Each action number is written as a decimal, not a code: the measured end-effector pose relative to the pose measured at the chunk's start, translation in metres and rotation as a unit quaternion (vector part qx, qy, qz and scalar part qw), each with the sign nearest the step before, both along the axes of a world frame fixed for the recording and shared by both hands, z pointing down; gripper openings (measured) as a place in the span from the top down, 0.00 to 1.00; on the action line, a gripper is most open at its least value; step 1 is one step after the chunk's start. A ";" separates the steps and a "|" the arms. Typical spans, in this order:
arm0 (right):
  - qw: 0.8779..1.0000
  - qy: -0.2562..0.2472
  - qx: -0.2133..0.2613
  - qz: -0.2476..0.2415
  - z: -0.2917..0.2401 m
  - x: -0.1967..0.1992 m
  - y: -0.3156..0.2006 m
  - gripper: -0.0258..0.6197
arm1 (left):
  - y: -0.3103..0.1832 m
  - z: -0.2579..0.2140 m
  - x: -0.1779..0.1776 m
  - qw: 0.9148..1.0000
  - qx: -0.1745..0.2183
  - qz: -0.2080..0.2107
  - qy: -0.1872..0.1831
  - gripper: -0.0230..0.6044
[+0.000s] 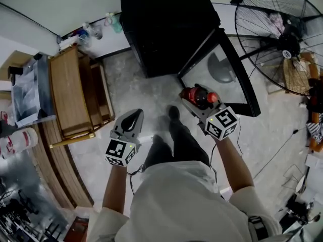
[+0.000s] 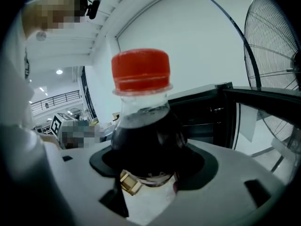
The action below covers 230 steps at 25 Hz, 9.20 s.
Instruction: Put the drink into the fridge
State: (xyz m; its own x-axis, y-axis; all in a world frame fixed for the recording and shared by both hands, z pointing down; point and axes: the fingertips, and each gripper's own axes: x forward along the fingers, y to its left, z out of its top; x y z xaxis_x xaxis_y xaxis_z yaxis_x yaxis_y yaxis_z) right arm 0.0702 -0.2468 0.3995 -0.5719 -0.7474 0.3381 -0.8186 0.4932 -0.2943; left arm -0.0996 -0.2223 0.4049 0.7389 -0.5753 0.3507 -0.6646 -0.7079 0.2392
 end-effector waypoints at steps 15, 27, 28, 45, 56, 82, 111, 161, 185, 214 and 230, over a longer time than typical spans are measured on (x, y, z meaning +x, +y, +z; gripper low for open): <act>0.999 -0.011 0.018 -0.041 0.103 0.003 -0.088 0.48 | -0.079 0.097 0.033 1.000 0.031 0.001 0.005 0.95; 0.998 -0.011 0.046 -0.046 0.210 0.009 -0.146 0.48 | -0.138 0.196 0.045 0.997 0.077 -0.002 0.010 0.95; 0.998 -0.010 0.047 -0.045 0.221 0.010 -0.149 0.48 | -0.142 0.209 0.046 0.996 0.083 0.001 0.011 0.95; 0.991 0.025 0.125 -0.043 0.329 0.012 -0.187 0.48 | -0.162 0.340 0.067 0.990 0.141 0.015 0.020 0.95; 0.986 0.056 0.148 -0.050 0.330 -0.007 -0.237 0.48 | -0.162 0.361 0.063 0.986 0.161 -0.001 0.035 0.95; 0.971 0.180 0.088 -0.130 0.368 -0.084 -0.396 0.48 | -0.166 0.358 0.044 0.984 0.167 -0.061 0.010 0.95; 0.979 0.142 0.087 -0.115 0.367 -0.084 -0.427 0.37 | -0.154 0.364 0.018 0.982 0.168 -0.088 -0.012 0.95; 0.965 0.097 0.232 -0.080 0.266 -0.037 -0.238 0.97 | -0.206 0.306 0.033 0.983 0.171 -0.023 0.059 0.95; 0.993 0.026 0.112 -0.022 -0.088 -0.055 -0.051 0.97 | -0.019 -0.075 -0.017 0.994 0.105 0.020 0.019 0.95; 0.987 0.073 0.123 -0.080 -0.216 0.061 0.212 0.96 | 0.220 -0.217 0.071 0.989 0.111 -0.084 0.048 0.95; 0.988 0.045 0.139 -0.046 -0.229 0.073 0.277 0.96 | 0.284 -0.225 0.052 0.987 0.118 -0.104 0.039 0.95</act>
